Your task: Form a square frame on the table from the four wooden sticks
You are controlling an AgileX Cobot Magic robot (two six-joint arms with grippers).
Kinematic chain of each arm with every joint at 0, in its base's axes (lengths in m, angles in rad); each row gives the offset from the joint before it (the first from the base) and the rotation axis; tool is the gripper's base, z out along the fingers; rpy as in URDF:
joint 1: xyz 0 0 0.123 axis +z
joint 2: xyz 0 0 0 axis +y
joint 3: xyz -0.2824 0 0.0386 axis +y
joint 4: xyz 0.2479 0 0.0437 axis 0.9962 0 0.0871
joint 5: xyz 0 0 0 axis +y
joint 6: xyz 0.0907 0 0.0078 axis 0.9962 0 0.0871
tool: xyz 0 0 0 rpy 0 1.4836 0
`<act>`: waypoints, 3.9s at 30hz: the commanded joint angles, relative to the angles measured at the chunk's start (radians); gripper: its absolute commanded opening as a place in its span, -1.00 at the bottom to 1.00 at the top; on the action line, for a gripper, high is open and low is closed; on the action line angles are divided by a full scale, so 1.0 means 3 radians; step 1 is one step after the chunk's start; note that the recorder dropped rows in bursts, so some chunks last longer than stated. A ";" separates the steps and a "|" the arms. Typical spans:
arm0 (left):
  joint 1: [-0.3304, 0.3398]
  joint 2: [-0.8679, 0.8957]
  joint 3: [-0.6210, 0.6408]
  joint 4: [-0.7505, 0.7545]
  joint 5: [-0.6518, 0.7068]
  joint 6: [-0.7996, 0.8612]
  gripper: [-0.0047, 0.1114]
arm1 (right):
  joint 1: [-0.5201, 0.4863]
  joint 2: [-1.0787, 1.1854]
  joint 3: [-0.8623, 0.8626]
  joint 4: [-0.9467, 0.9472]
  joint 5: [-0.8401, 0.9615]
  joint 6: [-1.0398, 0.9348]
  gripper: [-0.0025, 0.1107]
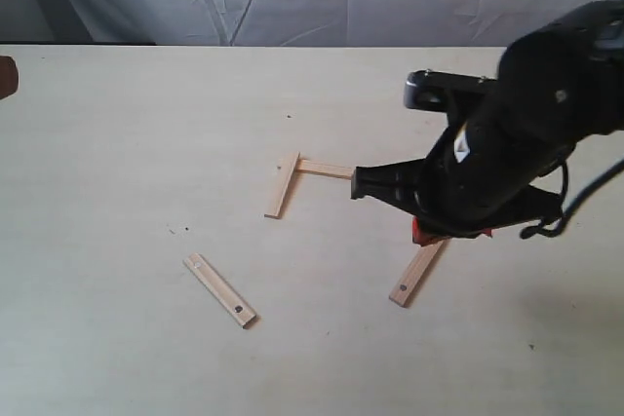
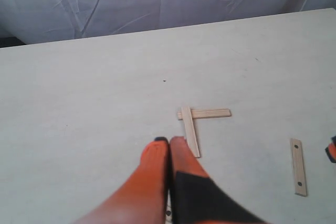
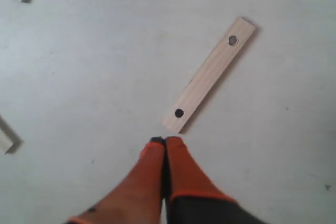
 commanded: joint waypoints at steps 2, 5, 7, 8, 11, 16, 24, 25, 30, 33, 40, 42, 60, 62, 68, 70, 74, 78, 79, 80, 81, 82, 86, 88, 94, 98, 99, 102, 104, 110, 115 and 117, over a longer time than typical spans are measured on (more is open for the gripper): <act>-0.0005 -0.0025 0.0023 0.0008 -0.0017 0.0000 -0.92 | 0.0035 0.0433 -0.0110 -0.0159 -0.0095 0.0699 -0.58; -0.0005 -0.0025 0.0023 0.0008 -0.0017 0.0000 -0.92 | 0.0035 0.0561 -0.0110 -0.0172 -0.0262 0.1054 -0.19; -0.0005 -0.0025 0.0023 0.0008 -0.0017 0.0000 -0.92 | 0.0035 0.0651 -0.0110 -0.0292 -0.0285 0.1399 -0.13; -0.0005 -0.0025 0.0023 0.0008 -0.0017 0.0000 -0.92 | 0.0035 0.0684 -0.0103 -0.0356 -0.0285 0.1549 -0.13; -0.0005 -0.0025 0.0023 0.0008 -0.0017 0.0000 -0.92 | 0.0035 0.0769 -0.0103 -0.0507 -0.0305 0.1931 -0.14; -0.0005 -0.0025 0.0023 0.0008 -0.0017 0.0000 -0.92 | 0.0035 0.0925 -0.0103 -0.0723 -0.0307 0.2243 -0.14; -0.0005 -0.0025 0.0023 0.0008 -0.0017 0.0000 -0.92 | 0.0035 0.1126 -0.0103 -0.0730 -0.0380 0.2275 -0.14; -0.0005 -0.0025 0.0023 0.0008 -0.0017 0.0000 -0.92 | 0.0035 0.1153 -0.0103 -0.0730 -0.0382 0.2275 -0.14; -0.0005 -0.0025 0.0023 0.0008 -0.0017 0.0000 -0.92 | 0.0035 0.1189 -0.0103 -0.0730 -0.0411 0.2275 -0.50; -0.0005 -0.0025 0.0023 0.0008 -0.0017 0.0000 -0.92 | 0.0035 0.1176 -0.0103 -0.0730 -0.0417 0.2269 -0.97; -0.0005 -0.0025 0.0023 0.0008 -0.0017 0.0000 -0.92 | 0.0028 0.0996 -0.0389 -0.0928 -0.0433 0.1975 -0.95; -0.0005 -0.0025 0.0023 0.0008 -0.0017 0.0000 -0.92 | 0.0028 0.0996 -0.0597 -0.0890 -0.0353 0.1787 -0.97; -0.0005 -0.0025 0.0023 0.0008 -0.0017 0.0000 -0.92 | 0.0028 0.2026 -0.2306 -0.0379 0.0383 0.0646 -0.97; -0.0005 -0.0025 0.0023 0.0008 -0.0017 0.0000 -0.92 | 0.0028 0.2064 -0.2306 -0.0379 0.0389 0.0646 -0.97; -0.0005 -0.0025 0.0023 0.0008 -0.0017 0.0000 -0.92 | 0.0028 0.2179 -0.2306 -0.0415 0.0413 0.0662 -0.97; -0.0005 -0.0025 0.0023 0.0008 -0.0017 0.0000 -0.92 | 0.0028 0.2199 -0.2306 -0.0415 0.0420 0.0670 -0.97; -0.0005 -0.0025 0.0023 0.0008 -0.0017 0.0000 -0.92 | 0.0028 0.2251 -0.2306 -0.0415 0.0483 0.0677 -0.95; -0.0005 -0.0025 0.0023 0.0008 -0.0017 0.0000 -0.92 | 0.0028 0.2286 -0.2306 -0.0415 0.0480 0.0757 -0.58; -0.0005 -0.0025 0.0023 0.0008 -0.0017 0.0000 -0.92 | 0.0028 0.2286 -0.2306 -0.0415 0.0465 0.0757 -0.45; -0.0005 -0.0025 0.0023 0.0008 -0.0017 0.0000 -0.92 | 0.0028 0.2286 -0.2306 -0.0415 0.0465 0.0764 -0.34; -0.0005 -0.0025 0.0023 0.0008 -0.0017 0.0000 -0.92 | 0.0028 0.2278 -0.2306 -0.0415 0.0465 0.0772 -0.30; -0.0005 -0.0025 0.0023 0.0008 -0.0017 0.0000 -0.92 | 0.0028 0.2271 -0.2306 -0.0415 0.0472 0.0809 -0.29; -0.0005 -0.0025 0.0023 0.0008 -0.0017 0.0000 -0.92 | 0.0028 0.2168 -0.2306 -0.0362 0.0472 0.0843 -0.29; -0.0005 -0.0025 0.0023 0.0008 -0.0017 0.0000 -0.92 | 0.0028 0.2079 -0.2306 -0.0240 0.0466 0.0682 -0.29; -0.0005 -0.0025 0.0023 0.0109 -0.0010 0.0000 -0.92 | 0.0202 0.1918 -0.2306 0.0264 0.0393 -0.0442 -0.29; -0.0005 -0.0025 0.0023 0.0462 0.0120 -0.0231 -0.92 | 0.0489 0.1955 -0.2306 0.0398 0.0393 -0.0760 -0.29; -0.0005 -0.0025 0.0023 0.0586 0.0194 -0.0403 -0.92 | 0.0566 0.1978 -0.2306 0.0398 0.0381 -0.0806 -0.29; -0.0005 -0.0025 0.0023 0.1008 0.0417 -0.0842 -0.92 | 0.0757 0.2019 -0.2306 0.0398 0.0367 -0.0936 -0.29; -0.0005 -0.0025 0.0023 0.1200 0.0539 -0.1018 -0.92 | 0.0849 0.2045 -0.2306 0.0398 0.0367 -0.0993 -0.29; -0.0005 -0.0025 0.0023 0.1233 0.0690 -0.1025 -0.92 | 0.1024 0.2156 -0.2306 0.0384 0.0367 -0.1196 -0.29; -0.0005 -0.0025 0.0023 0.1229 0.0698 -0.1017 -0.92 | 0.1095 0.2287 -0.2306 0.0305 0.0317 -0.1255 -0.13; -0.0005 -0.0025 0.0023 0.1229 0.0720 -0.1017 -0.92 | 0.1095 0.2346 -0.2306 0.0277 0.0331 -0.1268 -0.16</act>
